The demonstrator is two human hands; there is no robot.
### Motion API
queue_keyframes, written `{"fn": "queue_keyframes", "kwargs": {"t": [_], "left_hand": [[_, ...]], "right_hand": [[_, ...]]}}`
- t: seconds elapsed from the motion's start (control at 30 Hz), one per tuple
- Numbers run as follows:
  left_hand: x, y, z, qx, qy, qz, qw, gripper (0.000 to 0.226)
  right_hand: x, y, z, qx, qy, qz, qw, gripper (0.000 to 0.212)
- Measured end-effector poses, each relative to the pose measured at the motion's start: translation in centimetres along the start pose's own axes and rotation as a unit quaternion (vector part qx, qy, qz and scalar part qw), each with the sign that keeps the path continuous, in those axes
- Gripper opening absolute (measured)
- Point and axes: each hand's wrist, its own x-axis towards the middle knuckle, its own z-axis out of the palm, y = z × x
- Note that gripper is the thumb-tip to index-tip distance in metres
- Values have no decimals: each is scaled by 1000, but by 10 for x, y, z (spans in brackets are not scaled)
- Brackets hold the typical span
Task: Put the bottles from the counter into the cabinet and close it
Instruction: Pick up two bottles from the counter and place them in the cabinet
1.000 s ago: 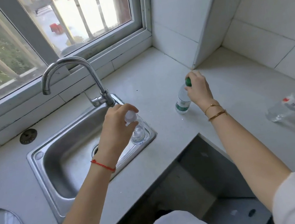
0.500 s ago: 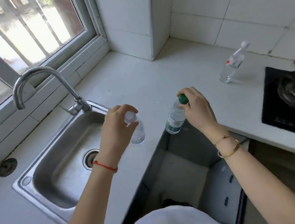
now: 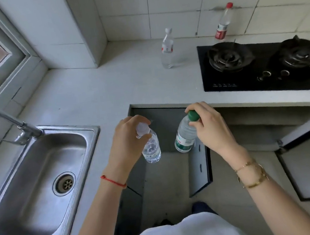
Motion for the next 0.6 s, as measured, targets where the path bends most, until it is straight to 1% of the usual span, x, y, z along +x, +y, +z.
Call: {"fn": "queue_keyframes", "kwargs": {"t": [0.17,0.3,0.43,0.6], "left_hand": [[3,48,46,-1,-40,59,997,29],[8,92,93,-6,-49,74,996,26],[15,138,141,-17,-32,60,998,29],[28,189,208,-24,-14,17,999,31]], "right_hand": [[-30,47,-36,-8,39,30,999,33],[-47,95,-70,-23,51,43,998,31],[-54,151,-107,-60,25,37,997,28],[-48,226,-142,-76,-22,19,997,28]]}}
